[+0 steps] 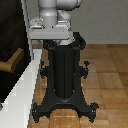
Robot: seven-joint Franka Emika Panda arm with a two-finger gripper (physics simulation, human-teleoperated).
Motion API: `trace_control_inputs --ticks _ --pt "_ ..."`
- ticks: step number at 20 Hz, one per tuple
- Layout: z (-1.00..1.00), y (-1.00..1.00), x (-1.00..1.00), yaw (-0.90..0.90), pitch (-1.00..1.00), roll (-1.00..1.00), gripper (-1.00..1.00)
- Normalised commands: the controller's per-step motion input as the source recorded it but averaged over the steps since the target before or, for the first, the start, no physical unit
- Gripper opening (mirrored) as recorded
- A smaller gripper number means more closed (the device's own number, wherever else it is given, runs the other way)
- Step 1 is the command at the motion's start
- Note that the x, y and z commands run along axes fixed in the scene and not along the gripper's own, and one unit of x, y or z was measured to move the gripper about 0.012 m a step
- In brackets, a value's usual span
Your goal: Open the door by pressing down and pulling on the handle.
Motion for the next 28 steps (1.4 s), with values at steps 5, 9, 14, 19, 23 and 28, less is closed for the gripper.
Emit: trace_control_inputs --ticks 5,9,14,19,23,28 --pt "0.0 -0.4 0.0 0.0 0.0 0.0 1.0" --pt "0.0 -0.75 0.0 0.0 0.0 0.0 1.0" --pt "0.0 -0.4 0.0 0.0 0.0 0.0 1.0" --pt "0.0 -0.6 0.0 0.0 0.0 0.0 1.0" --pt "0.0 -0.75 0.0 0.0 0.0 0.0 1.0" --pt "0.0 0.0 0.2 0.0 0.0 0.0 1.0"
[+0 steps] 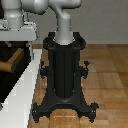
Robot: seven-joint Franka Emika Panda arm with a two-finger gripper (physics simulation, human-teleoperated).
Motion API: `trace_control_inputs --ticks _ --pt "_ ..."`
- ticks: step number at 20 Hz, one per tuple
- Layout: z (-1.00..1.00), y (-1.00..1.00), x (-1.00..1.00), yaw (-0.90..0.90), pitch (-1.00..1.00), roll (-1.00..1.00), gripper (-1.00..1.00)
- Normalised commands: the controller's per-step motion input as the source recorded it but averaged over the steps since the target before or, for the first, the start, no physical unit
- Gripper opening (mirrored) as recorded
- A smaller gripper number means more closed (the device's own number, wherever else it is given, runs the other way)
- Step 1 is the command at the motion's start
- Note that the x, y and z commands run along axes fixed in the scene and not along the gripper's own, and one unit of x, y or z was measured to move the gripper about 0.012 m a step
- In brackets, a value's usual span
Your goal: Open the door by pressing down and pulling on the handle.
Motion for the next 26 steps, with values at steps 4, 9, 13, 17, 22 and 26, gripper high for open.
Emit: trace_control_inputs --ticks 4,9,13,17,22,26 --pt "0.0 0.0 0.0 0.0 0.0 0.0 1.0" --pt "-0.4 -0.4 0.0 0.0 0.0 0.0 1.0" --pt "-0.75 -0.75 0.0 0.0 0.0 0.0 1.0" --pt "-0.75 -0.5 0.0 0.0 0.0 0.0 1.0" --pt "0.0 0.0 0.0 0.0 0.0 0.0 -1.0" --pt "0.0 0.0 0.0 0.0 0.0 0.0 -1.0"
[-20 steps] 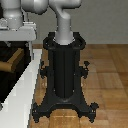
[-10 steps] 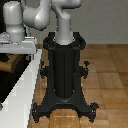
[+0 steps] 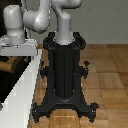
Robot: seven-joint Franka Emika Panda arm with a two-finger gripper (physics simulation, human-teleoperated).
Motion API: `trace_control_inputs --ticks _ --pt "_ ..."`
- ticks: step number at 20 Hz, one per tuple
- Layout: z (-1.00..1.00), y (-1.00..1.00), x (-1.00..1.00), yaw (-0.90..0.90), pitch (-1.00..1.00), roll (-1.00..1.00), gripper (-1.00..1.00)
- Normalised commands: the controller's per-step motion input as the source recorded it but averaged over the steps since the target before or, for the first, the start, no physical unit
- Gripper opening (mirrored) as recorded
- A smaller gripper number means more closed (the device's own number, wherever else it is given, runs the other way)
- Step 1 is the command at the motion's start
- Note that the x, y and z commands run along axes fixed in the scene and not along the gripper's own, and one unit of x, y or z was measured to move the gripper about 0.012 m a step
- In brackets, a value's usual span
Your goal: Open the door by pressing down and pulling on the handle.
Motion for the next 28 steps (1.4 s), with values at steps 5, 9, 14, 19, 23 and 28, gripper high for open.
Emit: trace_control_inputs --ticks 5,9,14,19,23,28 --pt "-0.2 0.0 0.0 0.0 -0.03 0.0 -1.0" --pt "-0.5 0.0 0.0 0.0 -0.11 0.0 -1.0" --pt "-0.2 0.0 0.0 0.0 -0.12 0.0 -1.0" --pt "-0.4 0.0 0.0 0.0 -0.09 0.0 -1.0" --pt "-0.5 0.0 0.0 0.0 0.0 0.0 -1.0" --pt "-0.8 0.0 0.0 0.0 0.0 0.0 -1.0"
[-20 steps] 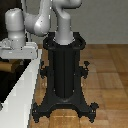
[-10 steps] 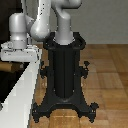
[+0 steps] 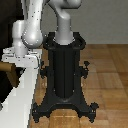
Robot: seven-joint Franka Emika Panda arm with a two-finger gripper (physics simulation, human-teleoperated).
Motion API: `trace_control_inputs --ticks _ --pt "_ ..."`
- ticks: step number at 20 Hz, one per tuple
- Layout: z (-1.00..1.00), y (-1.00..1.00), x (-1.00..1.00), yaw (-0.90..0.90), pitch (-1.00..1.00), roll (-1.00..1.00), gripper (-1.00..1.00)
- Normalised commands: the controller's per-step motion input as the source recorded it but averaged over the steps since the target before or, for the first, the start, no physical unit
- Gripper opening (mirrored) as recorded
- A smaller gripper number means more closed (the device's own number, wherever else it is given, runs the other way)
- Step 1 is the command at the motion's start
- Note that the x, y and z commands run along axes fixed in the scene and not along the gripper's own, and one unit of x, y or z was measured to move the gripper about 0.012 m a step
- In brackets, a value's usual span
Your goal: Open the door by pressing down and pulling on the handle.
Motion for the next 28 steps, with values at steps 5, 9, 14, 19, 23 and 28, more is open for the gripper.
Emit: trace_control_inputs --ticks 5,9,14,19,23,28 --pt "-0.2 0.2 0.0 0.0 0.0 0.0 -1.0" --pt "0.0 1.0 0.0 0.0 0.0 0.0 -1.0" --pt "0.0 1.0 0.0 0.0 0.0 0.0 -1.0" --pt "0.0 1.0 0.0 0.0 0.0 0.0 -1.0" --pt "0.0 0.0 0.0 0.0 0.0 0.0 -1.0" --pt "0.0 0.0 0.0 0.0 0.0 0.0 -1.0"
